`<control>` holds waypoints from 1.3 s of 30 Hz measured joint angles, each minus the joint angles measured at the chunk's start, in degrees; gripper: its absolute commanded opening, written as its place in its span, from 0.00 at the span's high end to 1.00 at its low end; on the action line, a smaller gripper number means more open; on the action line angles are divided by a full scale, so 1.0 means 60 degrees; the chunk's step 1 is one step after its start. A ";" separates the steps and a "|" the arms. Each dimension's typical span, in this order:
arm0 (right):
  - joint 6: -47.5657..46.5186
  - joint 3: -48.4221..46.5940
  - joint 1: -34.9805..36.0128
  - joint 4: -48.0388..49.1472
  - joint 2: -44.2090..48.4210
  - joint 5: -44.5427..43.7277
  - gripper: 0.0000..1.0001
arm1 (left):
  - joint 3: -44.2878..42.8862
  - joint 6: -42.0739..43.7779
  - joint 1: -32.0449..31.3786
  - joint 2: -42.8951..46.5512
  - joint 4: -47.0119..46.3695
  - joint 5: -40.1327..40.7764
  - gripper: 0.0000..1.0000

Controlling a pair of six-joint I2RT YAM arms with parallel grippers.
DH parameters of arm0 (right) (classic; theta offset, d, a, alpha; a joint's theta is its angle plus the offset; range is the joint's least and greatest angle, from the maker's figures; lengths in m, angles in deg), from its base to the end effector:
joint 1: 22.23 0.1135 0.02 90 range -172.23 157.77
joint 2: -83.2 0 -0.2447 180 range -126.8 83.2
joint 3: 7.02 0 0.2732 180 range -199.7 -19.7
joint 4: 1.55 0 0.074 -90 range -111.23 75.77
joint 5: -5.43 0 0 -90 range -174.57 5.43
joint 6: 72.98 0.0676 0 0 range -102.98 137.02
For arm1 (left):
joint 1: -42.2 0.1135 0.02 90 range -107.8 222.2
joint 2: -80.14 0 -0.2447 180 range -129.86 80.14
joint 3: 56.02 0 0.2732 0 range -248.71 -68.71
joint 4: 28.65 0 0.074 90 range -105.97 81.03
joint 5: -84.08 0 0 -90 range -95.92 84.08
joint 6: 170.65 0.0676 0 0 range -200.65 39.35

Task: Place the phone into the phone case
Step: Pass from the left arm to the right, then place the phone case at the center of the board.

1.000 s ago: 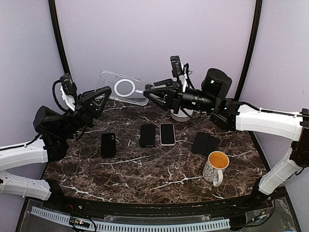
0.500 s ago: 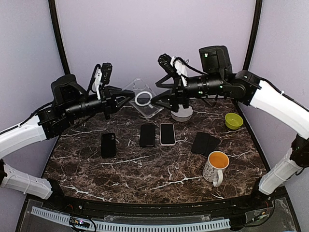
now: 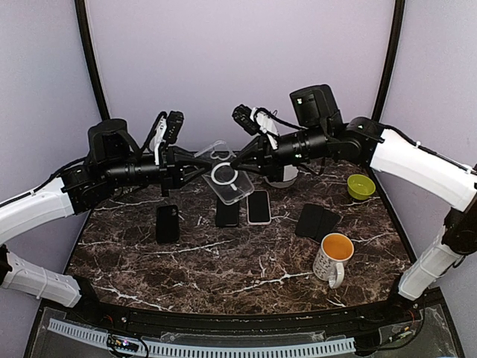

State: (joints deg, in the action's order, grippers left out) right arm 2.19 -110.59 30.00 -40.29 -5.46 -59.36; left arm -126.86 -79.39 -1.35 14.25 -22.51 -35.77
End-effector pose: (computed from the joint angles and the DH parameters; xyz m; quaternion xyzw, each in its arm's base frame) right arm 0.2234 0.3353 0.3738 -0.5510 0.6158 0.3440 0.4460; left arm 0.2122 -0.2482 0.3577 0.4297 0.5695 -0.4155 0.5642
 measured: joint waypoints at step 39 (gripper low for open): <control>0.9901 0.4623 -0.0710 0.0404 -0.2565 -0.0903 0.55 | -0.0098 -0.0568 0.0481 -0.0033 0.0408 0.6226 0.01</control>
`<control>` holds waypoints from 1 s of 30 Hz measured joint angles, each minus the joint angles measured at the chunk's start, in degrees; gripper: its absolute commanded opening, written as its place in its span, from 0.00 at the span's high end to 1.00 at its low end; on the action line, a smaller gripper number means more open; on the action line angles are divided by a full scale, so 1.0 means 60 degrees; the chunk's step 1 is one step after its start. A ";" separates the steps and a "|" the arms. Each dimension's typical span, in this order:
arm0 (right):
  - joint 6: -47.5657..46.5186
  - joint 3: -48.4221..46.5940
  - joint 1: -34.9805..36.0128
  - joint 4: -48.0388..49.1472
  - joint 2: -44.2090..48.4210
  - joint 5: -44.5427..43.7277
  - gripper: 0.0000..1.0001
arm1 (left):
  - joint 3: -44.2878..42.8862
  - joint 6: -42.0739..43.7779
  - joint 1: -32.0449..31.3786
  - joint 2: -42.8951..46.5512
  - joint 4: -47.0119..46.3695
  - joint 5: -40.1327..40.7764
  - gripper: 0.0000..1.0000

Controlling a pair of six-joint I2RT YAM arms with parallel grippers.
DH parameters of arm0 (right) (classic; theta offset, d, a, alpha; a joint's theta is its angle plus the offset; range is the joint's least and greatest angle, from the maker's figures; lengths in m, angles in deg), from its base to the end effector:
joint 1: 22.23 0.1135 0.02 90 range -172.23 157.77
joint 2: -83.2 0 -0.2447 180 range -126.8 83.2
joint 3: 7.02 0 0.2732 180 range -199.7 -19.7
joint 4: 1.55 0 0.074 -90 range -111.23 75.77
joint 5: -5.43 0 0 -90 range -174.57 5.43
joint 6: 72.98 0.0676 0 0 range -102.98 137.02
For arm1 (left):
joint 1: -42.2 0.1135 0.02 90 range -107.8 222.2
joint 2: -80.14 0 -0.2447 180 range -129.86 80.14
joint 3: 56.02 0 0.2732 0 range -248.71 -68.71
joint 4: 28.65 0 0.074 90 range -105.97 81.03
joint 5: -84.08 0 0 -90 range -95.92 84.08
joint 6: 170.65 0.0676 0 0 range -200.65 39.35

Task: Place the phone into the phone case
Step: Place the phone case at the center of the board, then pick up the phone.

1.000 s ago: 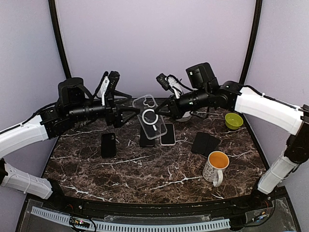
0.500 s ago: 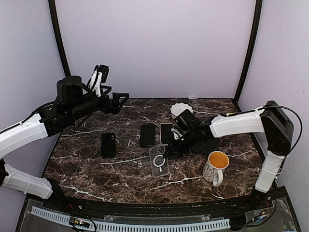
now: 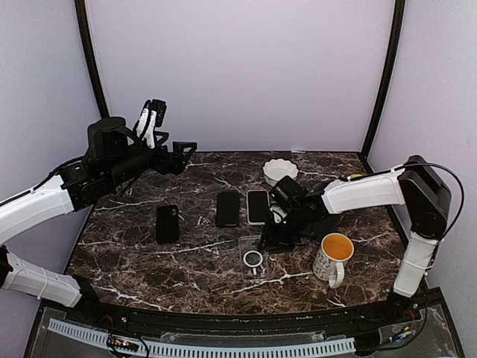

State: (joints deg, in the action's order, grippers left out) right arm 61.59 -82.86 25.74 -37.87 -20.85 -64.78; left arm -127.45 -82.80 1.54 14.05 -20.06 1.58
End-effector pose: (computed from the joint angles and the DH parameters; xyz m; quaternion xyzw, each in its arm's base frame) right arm 0.2370 0.2971 0.0975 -0.0664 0.9593 0.2728 0.0290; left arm 0.2588 -0.2107 0.3546 0.1968 0.6996 -0.2058 0.6554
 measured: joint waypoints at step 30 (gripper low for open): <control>0.0379 -0.2575 -0.1752 -0.2568 -0.1461 -0.7522 0.01 | 0.0302 0.0437 0.0055 -0.0200 -0.0266 0.0401 0.01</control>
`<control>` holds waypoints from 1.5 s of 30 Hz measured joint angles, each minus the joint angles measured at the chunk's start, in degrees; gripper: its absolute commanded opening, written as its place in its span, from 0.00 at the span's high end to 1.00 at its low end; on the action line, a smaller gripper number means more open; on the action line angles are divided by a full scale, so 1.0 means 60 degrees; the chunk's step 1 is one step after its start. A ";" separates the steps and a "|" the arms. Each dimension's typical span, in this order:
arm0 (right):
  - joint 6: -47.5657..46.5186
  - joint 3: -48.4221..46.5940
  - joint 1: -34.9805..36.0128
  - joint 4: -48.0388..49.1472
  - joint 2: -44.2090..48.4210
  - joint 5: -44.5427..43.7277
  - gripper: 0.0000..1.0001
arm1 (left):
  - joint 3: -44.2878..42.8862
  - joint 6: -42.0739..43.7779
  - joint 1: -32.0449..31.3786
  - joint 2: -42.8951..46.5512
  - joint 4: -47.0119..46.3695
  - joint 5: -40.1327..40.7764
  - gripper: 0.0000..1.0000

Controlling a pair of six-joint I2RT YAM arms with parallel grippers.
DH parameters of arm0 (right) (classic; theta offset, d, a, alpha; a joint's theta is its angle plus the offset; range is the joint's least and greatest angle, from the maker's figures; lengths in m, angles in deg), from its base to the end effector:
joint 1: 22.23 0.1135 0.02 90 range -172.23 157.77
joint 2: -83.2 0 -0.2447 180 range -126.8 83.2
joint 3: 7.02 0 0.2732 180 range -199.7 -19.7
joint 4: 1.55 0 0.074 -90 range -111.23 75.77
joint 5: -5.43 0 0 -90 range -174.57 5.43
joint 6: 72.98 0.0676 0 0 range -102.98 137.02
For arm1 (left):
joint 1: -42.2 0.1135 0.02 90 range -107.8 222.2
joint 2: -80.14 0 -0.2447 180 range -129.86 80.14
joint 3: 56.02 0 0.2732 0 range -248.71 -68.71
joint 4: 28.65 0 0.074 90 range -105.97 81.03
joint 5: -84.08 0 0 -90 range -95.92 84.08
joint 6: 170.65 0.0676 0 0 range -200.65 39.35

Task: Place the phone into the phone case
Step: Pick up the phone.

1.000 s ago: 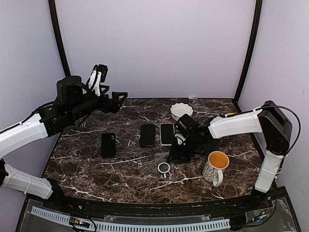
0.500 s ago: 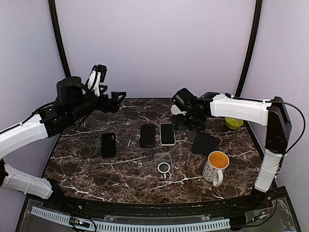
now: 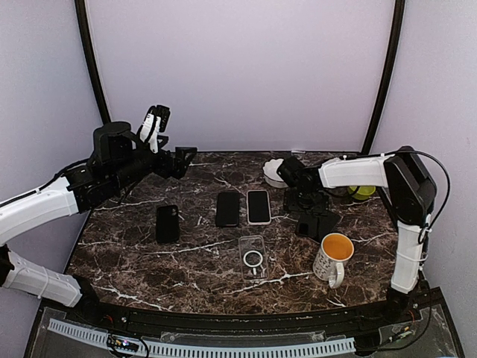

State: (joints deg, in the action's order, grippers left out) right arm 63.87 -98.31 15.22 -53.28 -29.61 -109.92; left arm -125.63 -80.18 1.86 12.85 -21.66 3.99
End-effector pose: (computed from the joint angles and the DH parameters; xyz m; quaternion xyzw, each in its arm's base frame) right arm 0.3415 0.2251 0.1095 0.1109 0.9594 -0.0656 0.2510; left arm 0.2656 -0.2103 0.3388 0.2006 0.7070 -0.1705 0.6564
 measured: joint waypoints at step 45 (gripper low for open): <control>-0.0036 0.0958 -0.0306 0.0914 0.0040 0.0066 0.21 | 0.0015 0.0015 0.0000 -0.0025 -0.0036 -0.0277 0.01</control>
State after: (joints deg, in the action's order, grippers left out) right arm 63.65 -92.56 13.39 -47.79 -29.37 -109.52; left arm -125.54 -80.09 1.86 12.70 -21.88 2.33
